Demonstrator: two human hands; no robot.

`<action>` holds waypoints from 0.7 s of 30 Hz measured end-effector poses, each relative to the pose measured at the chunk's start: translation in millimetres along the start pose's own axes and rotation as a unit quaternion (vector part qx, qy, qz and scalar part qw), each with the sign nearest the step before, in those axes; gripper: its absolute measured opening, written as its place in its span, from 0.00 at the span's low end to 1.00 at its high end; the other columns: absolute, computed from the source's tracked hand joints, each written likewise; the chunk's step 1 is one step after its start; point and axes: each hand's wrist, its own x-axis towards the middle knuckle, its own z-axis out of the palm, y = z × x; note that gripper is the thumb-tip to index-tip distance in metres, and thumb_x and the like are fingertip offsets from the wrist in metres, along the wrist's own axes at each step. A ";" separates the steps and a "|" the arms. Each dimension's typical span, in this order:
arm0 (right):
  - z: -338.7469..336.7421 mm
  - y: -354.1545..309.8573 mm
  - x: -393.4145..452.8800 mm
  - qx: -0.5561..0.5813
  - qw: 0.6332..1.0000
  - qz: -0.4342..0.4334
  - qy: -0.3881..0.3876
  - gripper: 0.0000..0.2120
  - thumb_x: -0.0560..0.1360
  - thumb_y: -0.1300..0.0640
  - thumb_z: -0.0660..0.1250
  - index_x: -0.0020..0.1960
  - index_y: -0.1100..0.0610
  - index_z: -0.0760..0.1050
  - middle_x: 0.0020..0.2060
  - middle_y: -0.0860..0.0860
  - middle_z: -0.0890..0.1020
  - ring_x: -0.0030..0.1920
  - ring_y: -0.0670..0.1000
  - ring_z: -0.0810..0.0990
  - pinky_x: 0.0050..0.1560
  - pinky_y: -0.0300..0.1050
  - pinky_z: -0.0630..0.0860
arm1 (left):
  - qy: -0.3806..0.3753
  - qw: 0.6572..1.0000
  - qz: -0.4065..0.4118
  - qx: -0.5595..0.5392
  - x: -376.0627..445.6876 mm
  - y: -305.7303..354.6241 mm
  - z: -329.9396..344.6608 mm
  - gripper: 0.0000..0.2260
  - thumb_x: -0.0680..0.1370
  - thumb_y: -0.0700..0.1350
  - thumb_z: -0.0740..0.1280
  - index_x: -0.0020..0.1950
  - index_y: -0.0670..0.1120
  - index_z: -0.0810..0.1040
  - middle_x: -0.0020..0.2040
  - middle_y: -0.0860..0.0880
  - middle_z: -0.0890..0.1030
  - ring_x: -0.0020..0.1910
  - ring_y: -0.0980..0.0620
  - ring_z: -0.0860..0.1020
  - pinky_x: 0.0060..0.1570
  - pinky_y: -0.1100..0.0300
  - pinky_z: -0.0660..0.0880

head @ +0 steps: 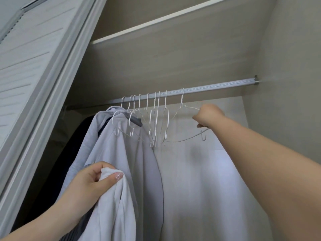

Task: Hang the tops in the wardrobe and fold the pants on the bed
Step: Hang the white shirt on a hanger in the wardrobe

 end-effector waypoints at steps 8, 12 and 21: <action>16.1 -16.2 3.8 0.382 0.923 0.031 0.020 0.11 0.80 0.59 0.53 0.41 0.56 0.69 0.38 0.55 0.74 0.34 0.52 0.73 0.35 0.45 0.73 | 0.019 0.999 -0.028 -0.013 0.7 6.5 -12.9 0.10 0.63 0.51 0.74 0.36 0.47 0.79 0.31 0.46 0.80 0.30 0.53 0.78 0.33 0.60 0.72; 23.9 -21.1 -3.2 0.372 0.926 0.024 0.064 0.17 0.82 0.55 0.51 0.59 0.64 0.72 0.45 0.58 0.72 0.45 0.54 0.69 0.33 0.43 0.62 | 0.049 0.995 -0.066 -0.062 -7.2 5.2 -20.9 0.12 0.60 0.50 0.75 0.36 0.45 0.80 0.34 0.41 0.82 0.32 0.49 0.81 0.35 0.55 0.76; 32.8 18.5 -144.3 0.302 0.953 0.025 -0.015 0.13 0.82 0.53 0.51 0.51 0.57 0.71 0.39 0.54 0.78 0.33 0.52 0.72 0.34 0.42 0.67 | -0.015 0.999 -0.024 0.043 -57.7 14.6 -27.3 0.11 0.68 0.42 0.75 0.36 0.40 0.74 0.37 0.36 0.81 0.37 0.44 0.78 0.46 0.47 0.76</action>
